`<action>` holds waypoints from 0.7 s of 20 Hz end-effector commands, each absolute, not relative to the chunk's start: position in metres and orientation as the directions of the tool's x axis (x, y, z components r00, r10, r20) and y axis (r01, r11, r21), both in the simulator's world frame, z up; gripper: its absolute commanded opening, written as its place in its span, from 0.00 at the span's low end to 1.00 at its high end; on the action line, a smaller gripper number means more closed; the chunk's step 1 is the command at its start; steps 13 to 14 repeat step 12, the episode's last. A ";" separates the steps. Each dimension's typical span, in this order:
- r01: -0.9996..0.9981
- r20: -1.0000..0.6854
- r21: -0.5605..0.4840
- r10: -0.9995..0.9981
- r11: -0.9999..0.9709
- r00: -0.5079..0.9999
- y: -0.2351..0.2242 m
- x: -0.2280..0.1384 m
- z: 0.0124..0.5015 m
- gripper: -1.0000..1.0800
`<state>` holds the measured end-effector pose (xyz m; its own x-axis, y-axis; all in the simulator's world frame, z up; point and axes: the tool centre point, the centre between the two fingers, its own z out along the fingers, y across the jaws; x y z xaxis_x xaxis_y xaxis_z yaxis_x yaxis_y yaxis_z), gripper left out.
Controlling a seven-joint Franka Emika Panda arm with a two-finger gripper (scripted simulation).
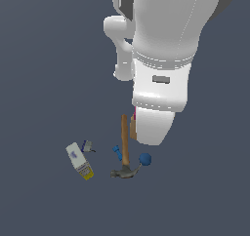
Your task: Pick up a designated object from a clutter of objects.
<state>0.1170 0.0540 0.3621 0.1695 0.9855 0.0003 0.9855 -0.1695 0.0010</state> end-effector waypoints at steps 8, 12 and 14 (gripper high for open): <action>0.985 0.000 0.000 0.985 -0.171 0.171 0.064 0.121 0.388 0.00; 0.985 0.000 0.000 0.985 -0.171 0.171 0.064 0.122 0.388 0.00; 0.985 0.000 0.000 0.985 -0.171 0.171 0.064 0.122 0.388 0.00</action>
